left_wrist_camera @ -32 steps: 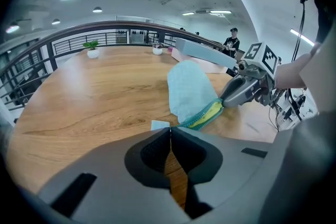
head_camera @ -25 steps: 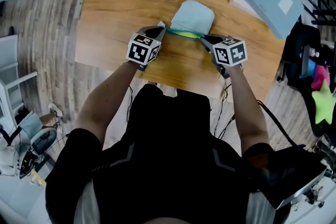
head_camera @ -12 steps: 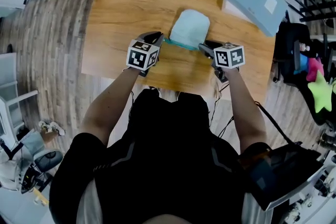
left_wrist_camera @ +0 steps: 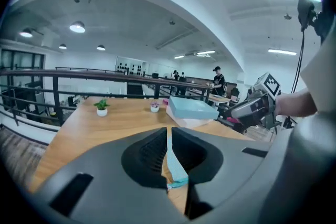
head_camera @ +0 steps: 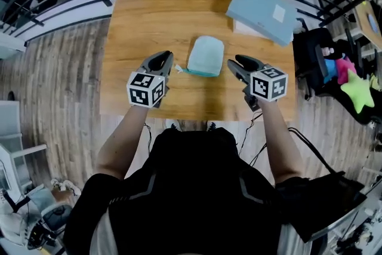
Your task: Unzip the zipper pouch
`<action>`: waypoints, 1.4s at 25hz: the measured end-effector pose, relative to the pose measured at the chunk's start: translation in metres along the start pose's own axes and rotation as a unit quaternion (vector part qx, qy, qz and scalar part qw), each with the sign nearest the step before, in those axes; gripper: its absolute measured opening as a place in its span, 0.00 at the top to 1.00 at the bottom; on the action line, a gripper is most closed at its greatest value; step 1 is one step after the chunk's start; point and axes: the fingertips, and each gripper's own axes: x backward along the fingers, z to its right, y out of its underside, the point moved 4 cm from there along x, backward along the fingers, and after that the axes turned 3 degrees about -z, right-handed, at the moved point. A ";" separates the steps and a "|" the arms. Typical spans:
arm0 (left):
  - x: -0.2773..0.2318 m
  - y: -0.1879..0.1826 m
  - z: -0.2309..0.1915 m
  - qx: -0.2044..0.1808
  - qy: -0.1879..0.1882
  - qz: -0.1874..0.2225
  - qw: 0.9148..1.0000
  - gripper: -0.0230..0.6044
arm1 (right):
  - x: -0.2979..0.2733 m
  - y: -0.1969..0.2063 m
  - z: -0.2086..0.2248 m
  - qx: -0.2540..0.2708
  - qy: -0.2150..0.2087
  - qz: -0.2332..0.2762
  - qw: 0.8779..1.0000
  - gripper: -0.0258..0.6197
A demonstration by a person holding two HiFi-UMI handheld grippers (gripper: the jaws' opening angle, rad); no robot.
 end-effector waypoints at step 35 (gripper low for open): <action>0.138 -0.163 0.024 -0.081 -0.070 0.176 0.979 0.92 | 0.156 -0.144 -0.100 0.163 0.163 0.224 0.947 0.95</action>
